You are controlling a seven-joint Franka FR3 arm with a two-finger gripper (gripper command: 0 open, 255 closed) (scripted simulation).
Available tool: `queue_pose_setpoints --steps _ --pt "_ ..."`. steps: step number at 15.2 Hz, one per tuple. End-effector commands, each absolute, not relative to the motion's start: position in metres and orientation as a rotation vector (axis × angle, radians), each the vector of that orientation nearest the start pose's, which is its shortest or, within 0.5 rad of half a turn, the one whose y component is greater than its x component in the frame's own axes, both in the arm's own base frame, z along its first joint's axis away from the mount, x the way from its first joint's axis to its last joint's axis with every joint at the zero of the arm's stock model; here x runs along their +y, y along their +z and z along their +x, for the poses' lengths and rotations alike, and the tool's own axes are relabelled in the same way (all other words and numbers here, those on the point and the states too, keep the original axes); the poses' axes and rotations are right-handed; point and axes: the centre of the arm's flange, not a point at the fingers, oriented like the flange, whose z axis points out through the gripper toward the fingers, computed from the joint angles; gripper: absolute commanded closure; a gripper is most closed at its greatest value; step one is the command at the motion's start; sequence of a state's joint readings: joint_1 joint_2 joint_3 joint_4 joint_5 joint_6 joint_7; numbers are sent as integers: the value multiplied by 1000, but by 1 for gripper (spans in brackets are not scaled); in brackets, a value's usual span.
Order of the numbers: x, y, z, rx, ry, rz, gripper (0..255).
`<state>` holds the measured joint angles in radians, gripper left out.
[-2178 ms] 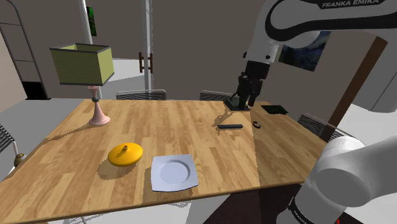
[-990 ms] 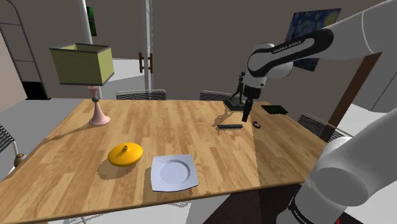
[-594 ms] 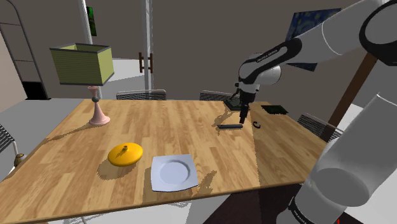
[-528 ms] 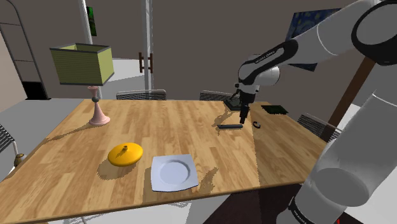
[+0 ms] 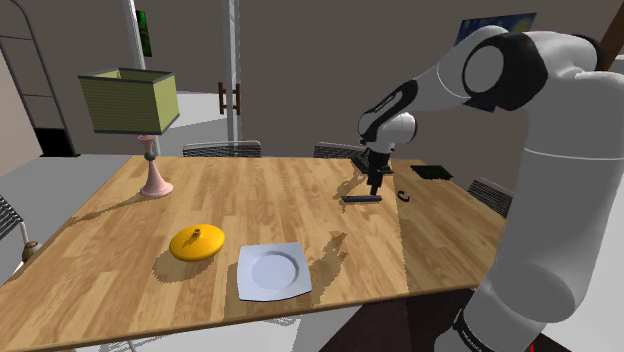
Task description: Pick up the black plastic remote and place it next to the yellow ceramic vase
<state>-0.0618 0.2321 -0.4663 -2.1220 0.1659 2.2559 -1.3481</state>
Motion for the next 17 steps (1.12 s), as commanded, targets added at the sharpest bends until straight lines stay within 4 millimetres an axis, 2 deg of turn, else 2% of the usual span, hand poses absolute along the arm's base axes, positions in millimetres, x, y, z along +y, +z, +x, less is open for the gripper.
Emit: queue_pose_setpoints --steps 1,10,11,17 --pt "-290 292 504 -1143 34 -2860 0" --pt "-343 230 586 -1407 25 -2771 0" --pt "-345 226 591 -1422 24 -2766 0" --pt "-345 195 590 -1422 24 -2766 0"
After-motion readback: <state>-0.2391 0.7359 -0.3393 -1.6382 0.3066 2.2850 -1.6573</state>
